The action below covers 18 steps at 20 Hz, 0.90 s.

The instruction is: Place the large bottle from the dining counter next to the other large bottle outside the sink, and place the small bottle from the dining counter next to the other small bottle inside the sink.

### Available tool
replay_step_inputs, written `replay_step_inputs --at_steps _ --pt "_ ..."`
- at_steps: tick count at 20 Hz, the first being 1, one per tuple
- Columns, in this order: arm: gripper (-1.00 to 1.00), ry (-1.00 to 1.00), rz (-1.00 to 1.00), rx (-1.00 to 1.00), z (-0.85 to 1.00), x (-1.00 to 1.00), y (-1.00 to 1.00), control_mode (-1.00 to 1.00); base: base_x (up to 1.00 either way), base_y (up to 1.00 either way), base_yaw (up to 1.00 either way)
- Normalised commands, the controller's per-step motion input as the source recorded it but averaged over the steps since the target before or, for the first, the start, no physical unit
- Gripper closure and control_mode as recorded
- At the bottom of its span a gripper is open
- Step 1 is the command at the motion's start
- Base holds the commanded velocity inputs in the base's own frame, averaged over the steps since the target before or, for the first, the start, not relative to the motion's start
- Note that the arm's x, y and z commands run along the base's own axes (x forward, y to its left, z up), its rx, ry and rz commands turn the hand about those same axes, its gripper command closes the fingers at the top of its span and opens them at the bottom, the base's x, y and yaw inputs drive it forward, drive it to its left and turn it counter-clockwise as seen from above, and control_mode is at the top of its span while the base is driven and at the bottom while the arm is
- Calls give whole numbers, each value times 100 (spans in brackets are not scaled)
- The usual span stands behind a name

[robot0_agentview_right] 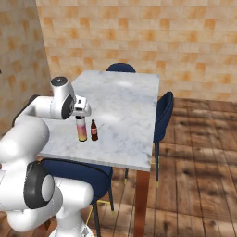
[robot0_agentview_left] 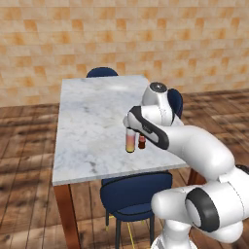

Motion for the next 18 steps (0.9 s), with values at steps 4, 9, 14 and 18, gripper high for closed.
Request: replay_step_inputs --at_steps 4,9,14,18 --pt "-100 -1 2 0 -6 16 0 -100 0 0 0" --pt "-100 -1 3 0 -7 9 0 -100 0 0 0" --pt "-100 -2 3 0 -11 2 0 -100 0 0 0" --pt "-100 -2 3 0 -11 0 1 -100 0 0 0"
